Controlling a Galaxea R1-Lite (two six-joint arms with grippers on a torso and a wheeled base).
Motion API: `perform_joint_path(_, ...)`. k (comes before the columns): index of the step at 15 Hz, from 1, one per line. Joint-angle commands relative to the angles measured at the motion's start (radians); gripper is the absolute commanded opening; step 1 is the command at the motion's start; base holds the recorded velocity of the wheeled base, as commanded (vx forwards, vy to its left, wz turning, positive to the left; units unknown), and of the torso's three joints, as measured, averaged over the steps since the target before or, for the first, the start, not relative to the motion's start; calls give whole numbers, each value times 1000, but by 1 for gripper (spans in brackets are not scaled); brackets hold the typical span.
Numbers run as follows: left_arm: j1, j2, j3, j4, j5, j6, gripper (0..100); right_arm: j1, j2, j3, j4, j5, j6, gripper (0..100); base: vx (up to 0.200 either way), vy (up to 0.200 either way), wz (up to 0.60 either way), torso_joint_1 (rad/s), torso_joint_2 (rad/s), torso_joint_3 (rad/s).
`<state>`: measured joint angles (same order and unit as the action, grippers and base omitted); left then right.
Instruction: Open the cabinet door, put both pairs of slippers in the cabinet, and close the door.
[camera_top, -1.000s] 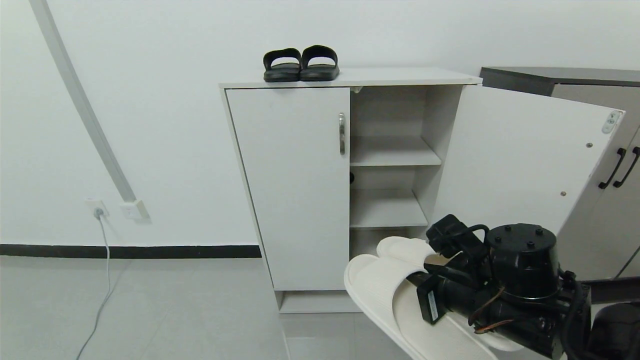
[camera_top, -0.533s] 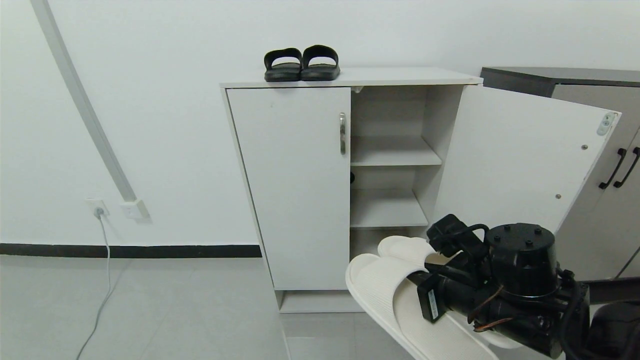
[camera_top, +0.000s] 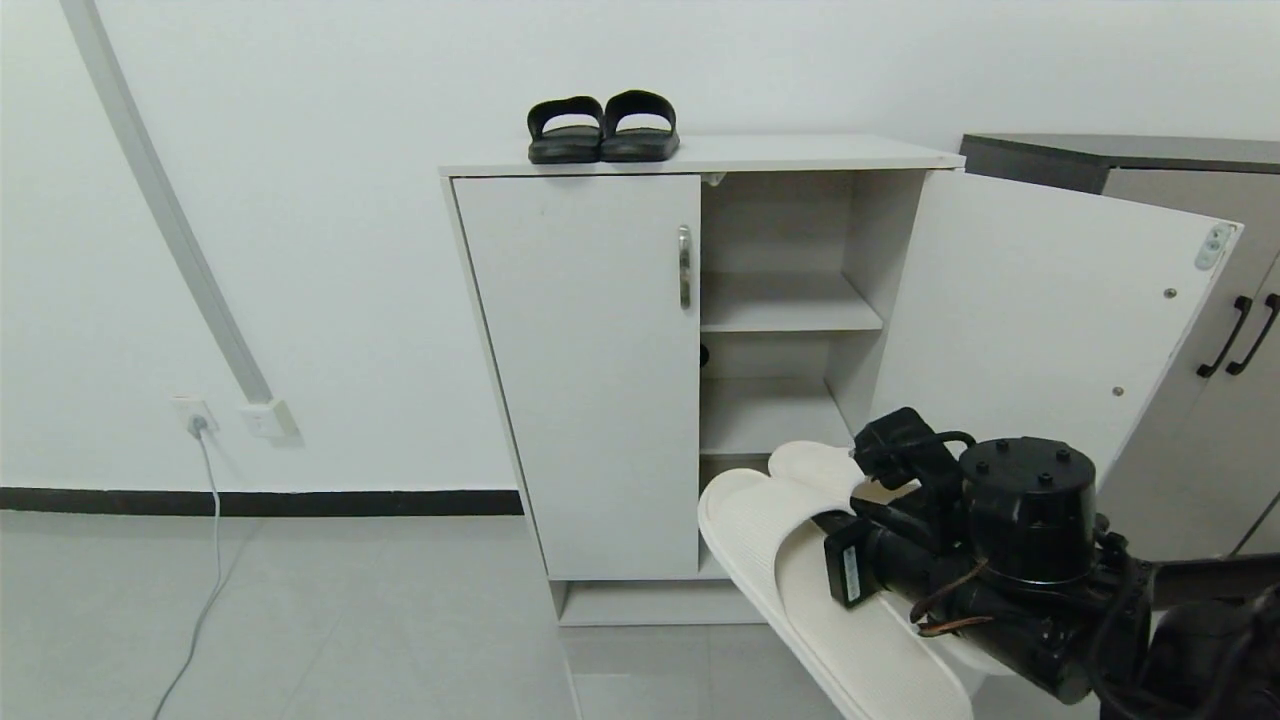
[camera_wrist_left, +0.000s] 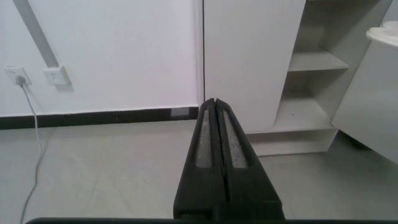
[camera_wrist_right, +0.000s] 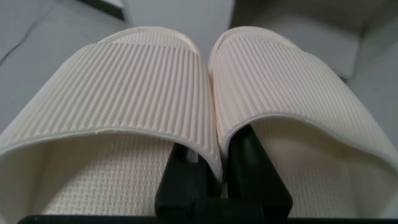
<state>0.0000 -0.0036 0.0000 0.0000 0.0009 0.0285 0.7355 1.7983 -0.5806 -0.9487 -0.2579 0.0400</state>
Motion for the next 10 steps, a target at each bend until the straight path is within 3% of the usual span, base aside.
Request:
perform_joint_path(1,0,4,0,0,1,-15,0,36,145,-48,-81,-135,47,0,0,0,0,0,0,0)
perform_joint_path(3,0,4,-2,0,1,-22,0,68,251,-133,-91,-339,61,0,0,0,0,0,0,0)
perform_joint_path(4,0,4,-2,0,1,-30,0,77,291,-183,-90,-383,80,0,0,0,0,0,0,0)
perform_joint_path(7,0,4,-2,0,-4,-29,0,84,388,-294,-88,-497,109,0,0,0,0,0,0,0)
perform_joint_path(9,0,4,-2,0,-5,-27,0,84,408,-332,-87,-512,126,0,0,0,0,0,0,0)
perform_joint_path(10,0,4,-2,0,-5,-29,0,82,409,-334,-87,-514,126,0,0,-200,0,2,-2,2)
